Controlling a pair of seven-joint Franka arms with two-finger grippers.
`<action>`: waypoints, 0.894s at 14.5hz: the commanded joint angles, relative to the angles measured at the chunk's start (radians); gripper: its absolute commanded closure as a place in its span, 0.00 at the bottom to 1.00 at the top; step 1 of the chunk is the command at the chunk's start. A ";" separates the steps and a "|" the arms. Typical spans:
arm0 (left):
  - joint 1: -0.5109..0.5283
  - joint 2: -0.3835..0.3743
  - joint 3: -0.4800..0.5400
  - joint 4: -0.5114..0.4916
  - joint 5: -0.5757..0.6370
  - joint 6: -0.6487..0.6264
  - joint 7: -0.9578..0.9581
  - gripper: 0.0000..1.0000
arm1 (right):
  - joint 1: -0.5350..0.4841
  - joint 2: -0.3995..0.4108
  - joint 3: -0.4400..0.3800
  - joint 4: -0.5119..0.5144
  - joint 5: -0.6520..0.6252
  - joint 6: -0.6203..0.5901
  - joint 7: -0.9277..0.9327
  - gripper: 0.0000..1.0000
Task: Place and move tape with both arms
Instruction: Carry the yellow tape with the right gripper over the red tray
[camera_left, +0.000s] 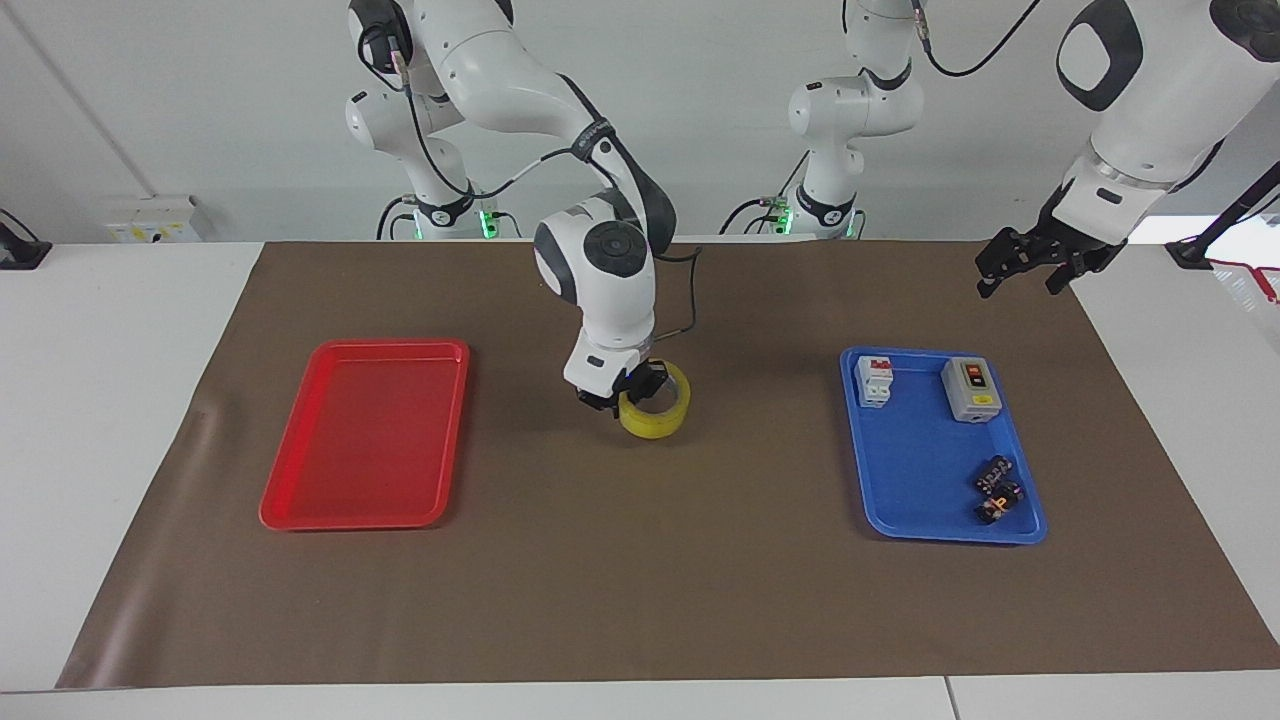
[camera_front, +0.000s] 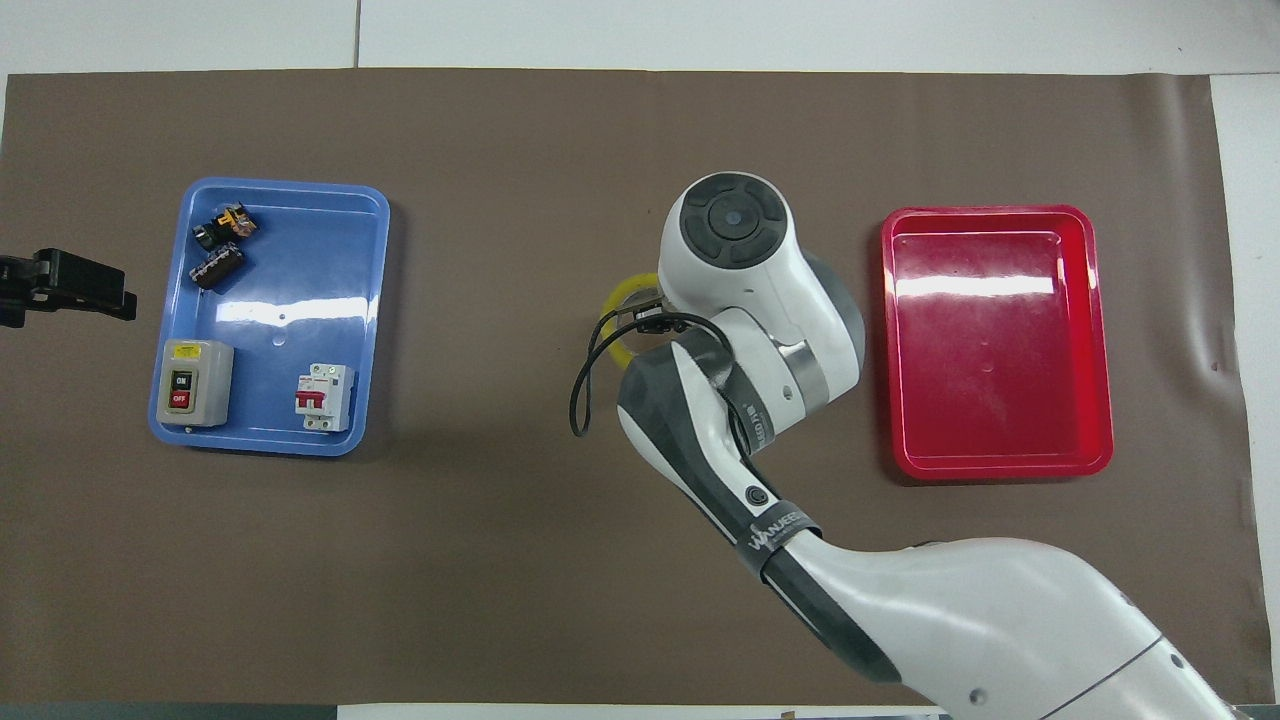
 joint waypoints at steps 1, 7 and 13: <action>0.004 -0.023 0.003 -0.017 0.004 -0.008 0.021 0.00 | -0.099 -0.084 0.008 -0.012 -0.005 -0.095 -0.119 1.00; 0.001 -0.023 0.003 -0.017 0.004 -0.002 0.018 0.00 | -0.378 -0.225 0.008 -0.157 -0.005 -0.161 -0.518 1.00; 0.003 -0.023 0.003 -0.017 0.004 -0.002 0.018 0.00 | -0.578 -0.297 0.006 -0.499 -0.015 0.244 -0.854 1.00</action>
